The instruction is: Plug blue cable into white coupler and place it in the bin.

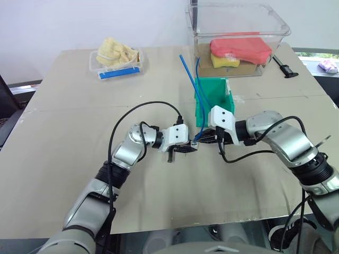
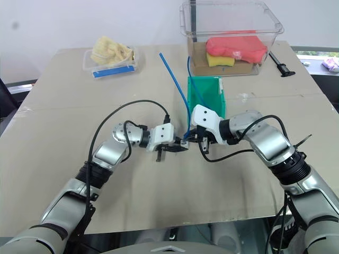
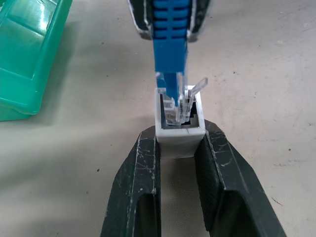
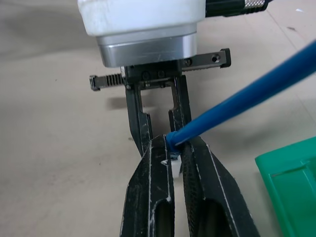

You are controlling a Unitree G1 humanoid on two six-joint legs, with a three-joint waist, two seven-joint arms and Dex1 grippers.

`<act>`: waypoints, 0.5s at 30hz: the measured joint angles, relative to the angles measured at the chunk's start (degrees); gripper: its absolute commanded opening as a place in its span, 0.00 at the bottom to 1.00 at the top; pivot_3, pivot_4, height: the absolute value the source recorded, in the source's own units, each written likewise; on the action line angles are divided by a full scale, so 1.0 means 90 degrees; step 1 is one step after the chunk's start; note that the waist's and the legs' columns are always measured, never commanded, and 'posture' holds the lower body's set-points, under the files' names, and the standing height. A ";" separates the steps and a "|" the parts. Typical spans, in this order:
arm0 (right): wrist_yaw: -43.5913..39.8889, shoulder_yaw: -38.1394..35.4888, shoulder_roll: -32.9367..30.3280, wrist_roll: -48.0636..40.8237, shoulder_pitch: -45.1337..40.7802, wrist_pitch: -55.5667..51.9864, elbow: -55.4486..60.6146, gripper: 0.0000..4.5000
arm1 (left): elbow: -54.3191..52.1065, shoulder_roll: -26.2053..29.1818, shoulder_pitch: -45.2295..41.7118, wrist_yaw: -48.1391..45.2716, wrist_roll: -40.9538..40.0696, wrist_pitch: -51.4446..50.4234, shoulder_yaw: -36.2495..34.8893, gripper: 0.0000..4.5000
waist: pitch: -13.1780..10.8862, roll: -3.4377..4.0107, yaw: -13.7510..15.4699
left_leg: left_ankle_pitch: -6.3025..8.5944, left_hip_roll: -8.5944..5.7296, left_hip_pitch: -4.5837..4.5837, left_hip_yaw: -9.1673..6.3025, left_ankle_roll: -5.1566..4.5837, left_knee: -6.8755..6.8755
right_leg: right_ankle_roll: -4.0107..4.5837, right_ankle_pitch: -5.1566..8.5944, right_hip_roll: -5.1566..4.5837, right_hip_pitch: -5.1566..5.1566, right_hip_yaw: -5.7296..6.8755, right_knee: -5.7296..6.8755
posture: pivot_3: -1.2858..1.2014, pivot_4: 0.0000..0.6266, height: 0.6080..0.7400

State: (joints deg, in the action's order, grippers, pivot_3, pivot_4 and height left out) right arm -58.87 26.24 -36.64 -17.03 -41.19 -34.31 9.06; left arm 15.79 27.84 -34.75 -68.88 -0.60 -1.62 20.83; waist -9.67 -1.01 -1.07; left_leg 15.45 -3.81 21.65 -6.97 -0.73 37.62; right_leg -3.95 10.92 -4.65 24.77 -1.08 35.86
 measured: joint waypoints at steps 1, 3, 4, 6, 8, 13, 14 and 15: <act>-0.0080 0.0009 -0.0001 0.0049 -0.0042 0.0001 -0.0034 0.00 | 0.0010 0.0000 -0.0011 -0.0012 0.0002 0.0009 0.0001 0.09 | 0.0000 0.0000 0.0000 | 0.0000 0.0000 0.0000 0.0000 0.0000 0.0001 | 0.0000 0.0000 0.0000 0.0000 0.0000 0.0000 | 0.52 0.24 1.00; -0.0256 0.0070 -0.0002 0.0155 -0.0170 0.0010 -0.0127 0.00 | 0.0050 -0.0004 -0.0033 -0.0027 0.0002 0.0030 0.0002 0.09 | 0.0000 0.0000 -0.0003 | 0.0000 0.0000 0.0000 0.0000 0.0000 0.0002 | 0.0000 0.0000 0.0000 0.0000 -0.0001 0.0001 | 0.52 0.24 1.00; -0.0366 0.0109 -0.0005 0.0206 -0.0253 0.0002 -0.0183 0.00 | 0.0067 -0.0008 -0.0043 -0.0036 0.0002 0.0035 0.0004 0.09 | 0.0000 0.0000 -0.0003 | 0.0000 0.0000 0.0000 0.0001 0.0000 0.0005 | 0.0001 -0.0001 0.0000 0.0000 0.0000 0.0001 | 0.52 0.24 1.00; -0.0608 0.0213 -0.0015 0.0328 -0.0437 -0.0033 -0.0270 0.00 | 0.0077 -0.0015 -0.0048 -0.0044 0.0006 0.0046 0.0005 0.09 | 0.0001 0.0000 -0.0002 | 0.0000 0.0000 0.0001 0.0000 0.0000 0.0007 | 0.0001 -0.0001 0.0000 0.0000 0.0001 0.0001 | 0.52 0.24 1.00; -0.0735 0.0253 -0.0017 0.0386 -0.0517 -0.0064 -0.0303 0.00 | 0.0080 -0.0017 -0.0050 -0.0050 0.0008 0.0048 0.0005 0.09 | 0.0001 0.0000 -0.0001 | 0.0000 0.0000 0.0001 0.0000 0.0000 0.0008 | 0.0001 -0.0001 0.0000 -0.0001 0.0001 0.0002 | 0.52 0.24 1.00; -0.1094 0.0440 0.0103 0.0614 -0.0826 -0.0144 -0.0572 0.00 | 0.0083 -0.0019 -0.0068 -0.0069 0.0058 0.0043 0.0003 0.09 | 0.0005 0.0000 -0.0007 | 0.0000 0.0000 0.0001 -0.0001 0.0001 0.0015 | 0.0001 -0.0002 0.0001 -0.0001 0.0000 0.0005 | 0.52 0.24 1.00; -0.1149 0.0467 0.0142 0.0656 -0.0888 -0.0146 -0.0644 0.00 | 0.0083 -0.0019 -0.0068 -0.0068 0.0064 0.0036 0.0003 0.09 | 0.0007 0.0000 -0.0009 | 0.0000 0.0000 0.0000 -0.0002 0.0001 0.0016 | 0.0002 -0.0002 0.0002 -0.0001 -0.0001 0.0005 | 0.52 0.24 1.00; -0.1216 0.0490 0.0207 0.0715 -0.0964 -0.0146 -0.0749 0.00 | 0.0084 -0.0016 -0.0067 -0.0066 0.0067 0.0021 0.0000 0.09 | 0.0009 -0.0001 -0.0014 | 0.0000 0.0000 -0.0001 -0.0002 0.0001 0.0017 | 0.0003 -0.0003 0.0003 -0.0001 -0.0001 0.0006 | 0.52 0.24 1.00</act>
State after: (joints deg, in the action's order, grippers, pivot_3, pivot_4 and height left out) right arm -69.82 30.65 -34.77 -10.59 -49.87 -35.62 2.32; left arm 16.54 27.69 -35.35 -69.48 0.00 -1.44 20.83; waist -9.59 -1.02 -1.19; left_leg 15.45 -3.81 21.64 -6.99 -0.72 37.78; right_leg -3.93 10.89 -4.62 24.76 -1.09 35.91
